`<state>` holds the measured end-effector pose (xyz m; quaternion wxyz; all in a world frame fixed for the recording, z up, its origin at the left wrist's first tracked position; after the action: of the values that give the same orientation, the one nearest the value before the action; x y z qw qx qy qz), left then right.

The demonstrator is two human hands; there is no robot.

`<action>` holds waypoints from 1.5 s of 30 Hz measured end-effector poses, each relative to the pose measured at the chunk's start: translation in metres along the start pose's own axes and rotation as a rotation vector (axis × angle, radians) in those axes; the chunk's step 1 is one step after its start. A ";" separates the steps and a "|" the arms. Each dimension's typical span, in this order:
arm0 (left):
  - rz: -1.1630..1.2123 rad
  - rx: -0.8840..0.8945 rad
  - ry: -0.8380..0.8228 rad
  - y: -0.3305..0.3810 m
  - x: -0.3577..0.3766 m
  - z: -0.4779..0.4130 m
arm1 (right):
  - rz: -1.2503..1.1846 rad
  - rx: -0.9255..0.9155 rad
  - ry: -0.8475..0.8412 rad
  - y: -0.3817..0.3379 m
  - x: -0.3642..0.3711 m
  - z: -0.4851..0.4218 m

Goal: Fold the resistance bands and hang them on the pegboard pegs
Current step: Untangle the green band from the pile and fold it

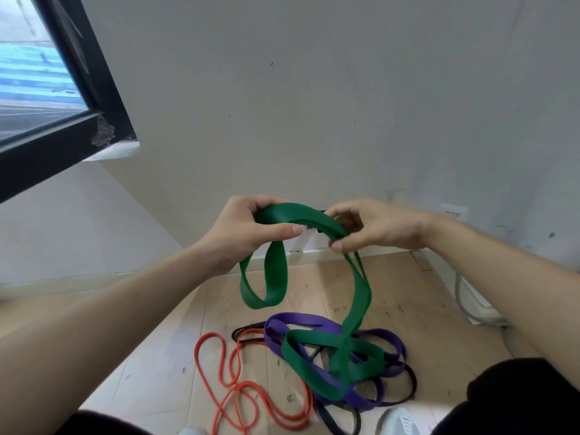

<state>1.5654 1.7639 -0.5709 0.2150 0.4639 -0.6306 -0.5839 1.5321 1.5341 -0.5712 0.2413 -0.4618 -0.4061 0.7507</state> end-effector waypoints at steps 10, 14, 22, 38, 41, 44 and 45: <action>0.062 -0.002 -0.072 0.004 0.007 0.000 | 0.083 -0.234 0.246 -0.031 0.024 -0.011; 0.047 -0.017 -0.078 0.001 0.007 0.002 | 0.253 -0.265 0.285 -0.036 0.026 -0.013; -0.016 -0.021 -0.009 -0.003 -0.001 -0.001 | 0.248 -0.284 0.257 -0.036 0.028 -0.015; -0.341 -0.298 -0.085 -0.053 -0.023 0.009 | 0.098 -0.263 0.604 -0.017 -0.007 -0.002; -0.267 -0.385 -0.090 -0.062 -0.014 0.010 | 0.065 -0.265 0.639 -0.015 -0.010 0.001; -0.114 -0.374 0.008 -0.060 -0.008 0.006 | 0.072 -0.258 0.654 -0.014 -0.012 0.001; -0.064 -0.359 0.056 -0.059 -0.009 0.003 | 0.086 -0.249 0.667 -0.012 -0.014 0.001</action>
<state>1.5864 1.7797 -0.6241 0.2933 0.4539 -0.4949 -0.6805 1.5373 1.5305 -0.5539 0.2707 -0.7241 -0.3734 0.5129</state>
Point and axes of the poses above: each hand's wrist, its own z-axis away from the middle knuckle, its own x-axis out of the palm, y = z × x, the point moved 3 cm from there along -z, towards the middle knuckle, and after that the axes turned 4 degrees about x, right-handed, at the moved point
